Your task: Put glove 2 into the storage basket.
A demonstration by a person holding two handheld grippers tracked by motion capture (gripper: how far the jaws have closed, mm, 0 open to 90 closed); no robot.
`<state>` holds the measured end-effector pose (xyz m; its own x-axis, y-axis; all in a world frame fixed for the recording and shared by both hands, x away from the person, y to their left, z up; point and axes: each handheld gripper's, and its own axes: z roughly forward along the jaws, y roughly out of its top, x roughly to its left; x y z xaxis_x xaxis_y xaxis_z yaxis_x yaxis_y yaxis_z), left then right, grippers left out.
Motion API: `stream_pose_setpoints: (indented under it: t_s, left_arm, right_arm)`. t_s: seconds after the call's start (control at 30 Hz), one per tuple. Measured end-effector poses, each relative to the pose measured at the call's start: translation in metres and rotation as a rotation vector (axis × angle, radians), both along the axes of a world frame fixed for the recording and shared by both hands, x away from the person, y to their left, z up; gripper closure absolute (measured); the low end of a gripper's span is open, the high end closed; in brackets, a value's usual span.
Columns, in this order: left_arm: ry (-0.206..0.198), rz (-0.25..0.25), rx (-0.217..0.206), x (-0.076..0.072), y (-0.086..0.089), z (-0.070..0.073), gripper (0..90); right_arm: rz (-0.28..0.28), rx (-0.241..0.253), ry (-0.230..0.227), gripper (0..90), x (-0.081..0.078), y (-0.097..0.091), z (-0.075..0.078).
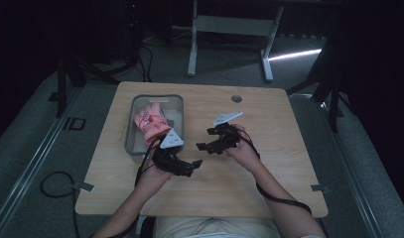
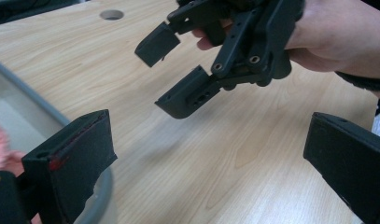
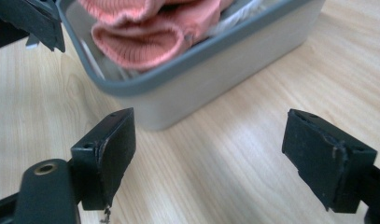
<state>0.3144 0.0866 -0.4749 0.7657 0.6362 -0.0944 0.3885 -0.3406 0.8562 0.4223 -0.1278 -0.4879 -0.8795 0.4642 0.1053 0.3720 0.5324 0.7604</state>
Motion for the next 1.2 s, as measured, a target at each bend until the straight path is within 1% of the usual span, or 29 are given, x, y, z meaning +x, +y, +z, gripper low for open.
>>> stream_pose_setpoints:
  t_s: [0.03,0.1,0.2,0.23,0.27,0.3,0.37,0.4,0.43,0.47,0.5,0.53,0.57,0.6,0.63,0.67,0.7,0.77,0.8,0.83,0.9,0.97,1.07,1.13,1.2]
  left_arm:
    - [0.0,-0.01,0.005,-0.001,-0.001,-0.003,1.4]
    - [0.001,-0.024,0.011,-0.003,-0.004,-0.007,1.3]
    - [0.016,-0.037,0.016,-0.005,-0.009,-0.014,1.4]
    - [0.016,-0.037,0.016,-0.005,-0.009,-0.014,1.3]
    - [0.018,-0.05,0.021,-0.007,-0.013,-0.02,1.3]
    - [0.024,-0.057,0.026,-0.007,-0.015,-0.022,1.4]
    - [0.027,-0.072,0.038,-0.008,-0.021,-0.031,1.3]
    - [0.027,-0.072,0.038,-0.008,-0.021,-0.031,1.3]
    - [0.032,-0.08,0.035,-0.008,-0.023,-0.035,1.4]
    - [0.032,-0.08,0.035,-0.008,-0.023,-0.035,1.4]
    - [0.027,-0.089,0.039,-0.009,-0.027,-0.041,1.4]
    - [0.027,-0.089,0.039,-0.009,-0.027,-0.041,1.4]
    - [0.025,-0.094,0.041,-0.01,-0.029,-0.044,1.3]
    - [0.02,-0.11,0.043,-0.011,-0.033,-0.049,1.4]
    - [0.02,-0.11,0.043,-0.011,-0.033,-0.049,1.4]
    - [0.018,-0.126,0.05,-0.012,-0.037,-0.054,1.4]
    - [0.018,-0.126,0.05,-0.012,-0.037,-0.054,1.9]
    - [0.024,-0.141,0.069,-0.012,-0.043,-0.06,2.3]
    - [0.026,-0.143,0.074,-0.012,-0.044,-0.063,2.3]
    - [0.034,-0.149,0.074,-0.012,-0.049,-0.068,2.3]
    - [0.034,-0.151,0.08,-0.012,-0.052,-0.071,2.3]
    - [0.033,-0.153,0.102,-0.013,-0.057,-0.077,2.3]
    - [0.034,-0.155,0.104,-0.013,-0.059,-0.079,2.2]
    - [0.037,-0.153,0.105,-0.012,-0.059,-0.082,2.3]
    - [0.039,-0.153,0.103,-0.011,-0.059,-0.083,2.2]
  right_arm:
    - [0.0,-0.004,0.006,17.3,-0.001,-0.002,-0.003]
    - [0.002,-0.008,0.002,17.1,-0.004,-0.005,-0.008]
    - [0.002,-0.018,0.003,16.9,-0.007,-0.009,-0.015]
    - [0.002,-0.018,0.003,16.9,-0.007,-0.009,-0.015]
    - [0.001,-0.023,0.005,16.9,-0.008,-0.01,-0.019]
    - [0.001,-0.031,0.009,16.4,-0.009,-0.013,-0.023]
    - [-0.003,-0.028,0.012,15.7,-0.01,-0.016,-0.028]
    - [-0.003,-0.028,0.012,15.7,-0.01,-0.016,-0.028]
    - [-0.007,-0.026,0.012,15.7,-0.012,-0.019,-0.033]
    - [-0.007,-0.026,0.012,15.7,-0.012,-0.019,-0.033]
    - [-0.008,-0.037,0.009,15.7,-0.013,-0.022,-0.038]
    - [-0.009,-0.038,0.012,15.7,-0.014,-0.023,-0.04]
    - [-0.011,-0.037,0.012,15.7,-0.015,-0.024,-0.043]
    - [-0.012,-0.037,0.011,15.7,-0.015,-0.026,-0.045]
    - [-0.013,-0.038,0.014,15.7,-0.016,-0.027,-0.047]
    - [-0.012,-0.039,0.019,15.7,-0.016,-0.029,-0.049]
    - [-0.012,-0.039,0.019,15.7,-0.016,-0.029,-0.049]
    - [-0.007,-0.043,0.024,15.8,-0.018,-0.032,-0.056]
    - [-0.007,-0.043,0.024,15.8,-0.018,-0.032,-0.056]
    - [-0.01,-0.04,0.028,15.8,-0.019,-0.033,-0.059]
    - [-0.019,-0.052,0.028,15.8,-0.02,-0.035,-0.062]
    - [-0.031,-0.053,0.025,15.8,-0.021,-0.038,-0.065]
    - [-0.053,-0.053,0.023,15.8,-0.022,-0.042,-0.066]
    - [-0.057,-0.048,0.024,15.8,-0.022,-0.044,-0.067]
    - [-0.064,-0.056,0.022,15.8,-0.023,-0.047,-0.068]
